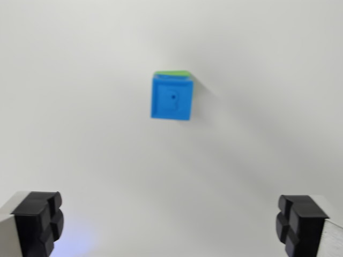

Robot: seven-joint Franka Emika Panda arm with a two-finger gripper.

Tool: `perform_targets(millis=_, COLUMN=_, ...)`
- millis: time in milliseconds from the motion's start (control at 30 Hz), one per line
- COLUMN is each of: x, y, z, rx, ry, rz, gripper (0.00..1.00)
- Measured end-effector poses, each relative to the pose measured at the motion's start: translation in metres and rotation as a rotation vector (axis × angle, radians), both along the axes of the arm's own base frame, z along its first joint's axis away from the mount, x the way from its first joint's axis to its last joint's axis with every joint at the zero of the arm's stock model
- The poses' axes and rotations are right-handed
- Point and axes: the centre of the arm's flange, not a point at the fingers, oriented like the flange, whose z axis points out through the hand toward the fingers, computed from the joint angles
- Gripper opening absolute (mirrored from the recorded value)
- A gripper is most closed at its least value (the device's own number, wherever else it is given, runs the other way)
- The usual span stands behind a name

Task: Stack cube

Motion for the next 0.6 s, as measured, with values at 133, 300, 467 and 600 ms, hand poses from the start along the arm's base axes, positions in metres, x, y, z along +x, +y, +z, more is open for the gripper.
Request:
perform_targets(millis=133, x=-0.0001, y=-0.0001, z=0.0024, rx=0.0, ry=-0.001, rz=0.0, gripper=1.0)
perform_targets(millis=300, x=-0.0001, y=-0.0002, z=0.0018, rx=0.0, ry=0.001, rz=0.0, gripper=1.0)
perform_targets(millis=467, x=0.0, y=-0.0002, z=0.0015, rx=0.0, ry=0.002, rz=0.0, gripper=1.0)
perform_targets(millis=600, x=0.0, y=-0.0002, z=0.0015, rx=0.0, ry=0.002, rz=0.0, gripper=1.0)
